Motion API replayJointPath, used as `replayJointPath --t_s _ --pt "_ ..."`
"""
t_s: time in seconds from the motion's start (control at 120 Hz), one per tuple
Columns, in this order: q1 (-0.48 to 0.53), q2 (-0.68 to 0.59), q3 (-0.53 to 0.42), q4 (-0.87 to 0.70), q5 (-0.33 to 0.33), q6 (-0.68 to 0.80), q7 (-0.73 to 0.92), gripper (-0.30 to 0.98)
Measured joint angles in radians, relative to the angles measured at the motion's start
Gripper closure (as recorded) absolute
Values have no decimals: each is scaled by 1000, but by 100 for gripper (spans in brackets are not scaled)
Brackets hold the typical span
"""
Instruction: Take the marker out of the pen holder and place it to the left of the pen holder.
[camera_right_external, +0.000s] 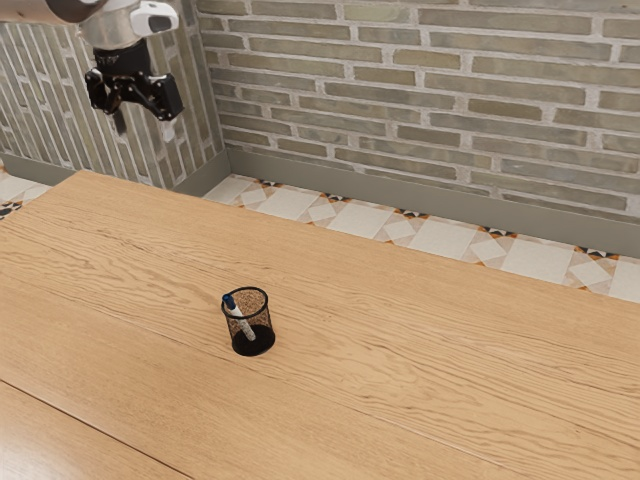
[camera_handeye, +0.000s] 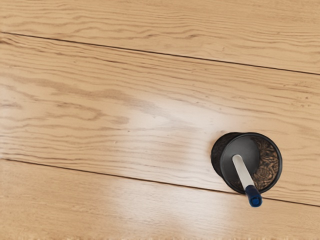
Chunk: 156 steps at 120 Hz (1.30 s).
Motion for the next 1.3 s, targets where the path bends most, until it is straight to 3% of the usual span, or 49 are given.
replayJointPath --t_s 0.242,0.317,0.417,0.575,0.825,1.1,1.3 --pt "-22 1 -2 -3 -7 -16 21 2" --pt "-41 23 -2 -78 -18 12 17 2" --pt "-91 63 -3 -198 -22 96 0 2" --pt "-97 150 -2 -264 -30 238 -22 2" --pt "-137 -50 10 -634 -33 506 -13 2" --pt "-156 -17 9 -714 -35 752 53 2" --pt "-152 29 6 -715 -70 795 88 2"
